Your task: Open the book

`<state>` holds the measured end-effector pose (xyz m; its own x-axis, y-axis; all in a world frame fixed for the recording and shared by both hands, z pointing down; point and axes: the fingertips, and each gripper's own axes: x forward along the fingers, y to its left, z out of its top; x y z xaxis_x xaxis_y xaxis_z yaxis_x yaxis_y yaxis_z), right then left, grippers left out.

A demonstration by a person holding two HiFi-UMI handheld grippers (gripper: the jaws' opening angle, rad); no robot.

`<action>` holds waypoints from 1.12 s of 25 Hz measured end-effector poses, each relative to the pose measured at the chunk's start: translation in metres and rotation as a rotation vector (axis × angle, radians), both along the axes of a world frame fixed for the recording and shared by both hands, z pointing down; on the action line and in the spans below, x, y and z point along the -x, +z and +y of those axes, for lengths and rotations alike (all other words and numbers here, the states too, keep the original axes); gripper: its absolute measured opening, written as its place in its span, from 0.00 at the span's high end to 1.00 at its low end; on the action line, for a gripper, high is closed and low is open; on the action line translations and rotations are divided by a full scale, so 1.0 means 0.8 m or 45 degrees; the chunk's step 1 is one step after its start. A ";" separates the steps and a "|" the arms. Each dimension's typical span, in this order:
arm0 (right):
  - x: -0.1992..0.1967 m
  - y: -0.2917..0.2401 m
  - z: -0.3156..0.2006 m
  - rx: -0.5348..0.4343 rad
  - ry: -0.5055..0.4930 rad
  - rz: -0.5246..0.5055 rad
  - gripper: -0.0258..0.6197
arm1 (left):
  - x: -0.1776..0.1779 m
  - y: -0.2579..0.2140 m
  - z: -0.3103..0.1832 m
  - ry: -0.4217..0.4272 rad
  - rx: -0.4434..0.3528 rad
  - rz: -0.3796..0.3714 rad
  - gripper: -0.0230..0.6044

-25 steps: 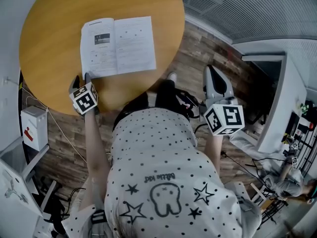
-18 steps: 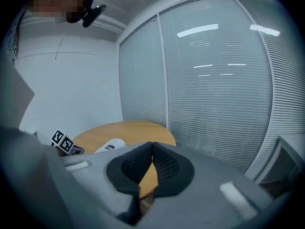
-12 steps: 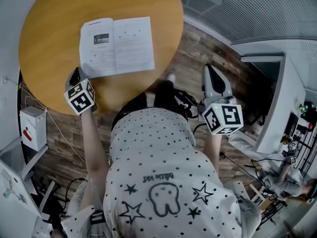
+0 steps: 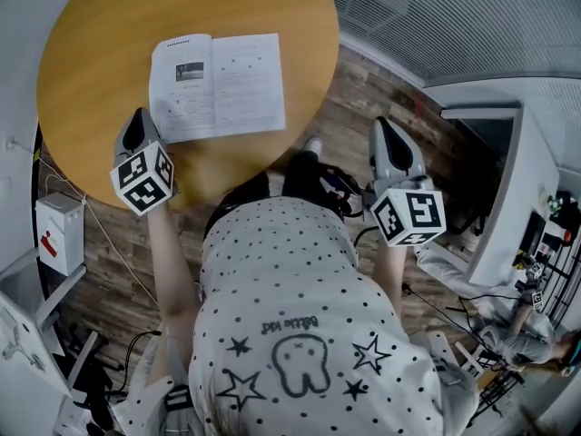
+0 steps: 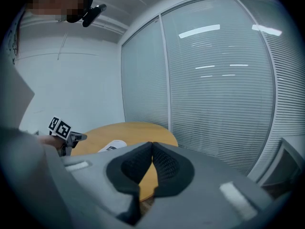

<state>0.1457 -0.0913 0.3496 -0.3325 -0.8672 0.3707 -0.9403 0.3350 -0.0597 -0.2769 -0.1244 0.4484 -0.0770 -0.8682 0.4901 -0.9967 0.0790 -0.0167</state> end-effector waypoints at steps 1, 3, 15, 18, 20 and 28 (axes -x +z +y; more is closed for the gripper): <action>0.001 -0.002 -0.001 -0.003 -0.003 -0.001 0.96 | -0.004 -0.010 -0.002 0.010 -0.027 0.007 0.95; 0.005 -0.005 -0.001 -0.009 -0.008 -0.002 0.96 | -0.016 -0.029 -0.004 0.040 -0.079 0.018 0.95; 0.023 -0.007 -0.005 -0.025 -0.048 -0.004 0.96 | -0.079 -0.135 -0.004 0.232 -0.368 0.037 0.95; 0.027 -0.011 -0.006 -0.037 -0.052 -0.007 0.96 | -0.086 -0.151 0.000 0.262 -0.400 0.036 0.95; 0.031 -0.013 -0.006 -0.043 -0.057 -0.008 0.96 | -0.091 -0.159 0.004 0.280 -0.414 0.039 0.95; 0.045 -0.029 -0.010 -0.082 -0.067 -0.015 0.95 | -0.121 -0.195 0.020 0.372 -0.494 0.056 0.95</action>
